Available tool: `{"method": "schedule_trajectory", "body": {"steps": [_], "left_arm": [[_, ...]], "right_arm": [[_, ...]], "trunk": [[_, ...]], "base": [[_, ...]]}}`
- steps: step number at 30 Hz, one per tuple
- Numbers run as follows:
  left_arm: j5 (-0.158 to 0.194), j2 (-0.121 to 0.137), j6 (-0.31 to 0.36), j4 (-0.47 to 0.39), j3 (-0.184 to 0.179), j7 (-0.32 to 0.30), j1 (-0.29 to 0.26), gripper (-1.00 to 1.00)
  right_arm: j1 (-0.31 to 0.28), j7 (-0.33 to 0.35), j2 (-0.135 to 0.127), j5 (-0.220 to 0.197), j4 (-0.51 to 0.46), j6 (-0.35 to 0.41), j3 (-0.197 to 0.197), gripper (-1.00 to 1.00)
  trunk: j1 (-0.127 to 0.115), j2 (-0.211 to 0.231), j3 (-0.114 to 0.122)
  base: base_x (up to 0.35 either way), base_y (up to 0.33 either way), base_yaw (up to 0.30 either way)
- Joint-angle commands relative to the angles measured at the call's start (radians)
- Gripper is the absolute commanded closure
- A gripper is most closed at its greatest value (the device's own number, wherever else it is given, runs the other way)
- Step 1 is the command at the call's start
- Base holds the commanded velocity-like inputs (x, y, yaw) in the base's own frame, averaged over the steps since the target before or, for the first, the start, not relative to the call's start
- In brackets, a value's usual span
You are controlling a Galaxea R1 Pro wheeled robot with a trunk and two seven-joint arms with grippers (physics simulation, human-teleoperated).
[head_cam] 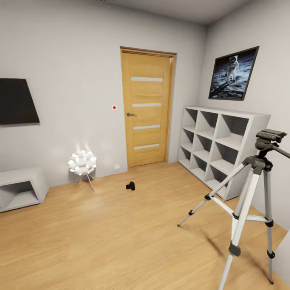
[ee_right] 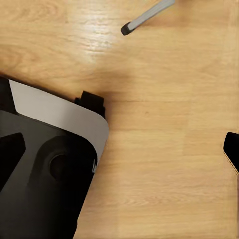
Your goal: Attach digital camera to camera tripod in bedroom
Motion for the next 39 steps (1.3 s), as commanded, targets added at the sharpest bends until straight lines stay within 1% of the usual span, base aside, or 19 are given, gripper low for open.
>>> {"method": "schedule_trajectory", "body": {"steps": [1,5,12,15,30,39], "left_arm": [[0.0,0.0,-0.001,-0.001,0.004,0.001,0.0,-1.0],[0.001,0.001,-0.001,-0.001,0.003,0.002,0.0,-1.0],[0.001,-0.001,-0.001,-0.001,0.003,0.034,0.0,-1.0],[0.001,-0.002,-0.001,-0.001,0.003,0.039,0.0,-1.0],[0.001,-0.002,0.0,0.0,0.002,0.042,0.0,-1.0],[0.001,-0.003,0.0,0.0,0.001,0.041,0.0,-1.0]], "right_arm": [[-0.001,-0.001,0.0,0.008,0.002,0.001,-0.003,-1.0],[0.0,0.0,0.0,0.009,0.002,0.001,-0.003,-1.0],[0.0,0.0,-0.001,0.009,0.002,0.001,-0.003,-1.0],[0.0,0.0,-0.001,0.009,0.001,0.001,-0.003,-1.0],[0.006,-0.001,0.003,0.008,0.002,0.001,-0.003,-1.0],[0.006,-0.002,0.003,0.005,0.002,0.0,-0.004,-1.0]], "trunk": [[0.0,-0.001,-0.001],[0.0,-0.001,-0.001],[0.0,-0.001,-0.001],[0.0,-0.001,-0.001],[0.0,-0.001,-0.001],[0.0,-0.001,-0.001]], "base": [[0.0,0.0,0.277],[0.0,0.0,0.277],[0.0,0.0,0.277],[0.0,0.0,0.277],[0.002,0.0,0.277],[0.073,0.0,0.278]]}}
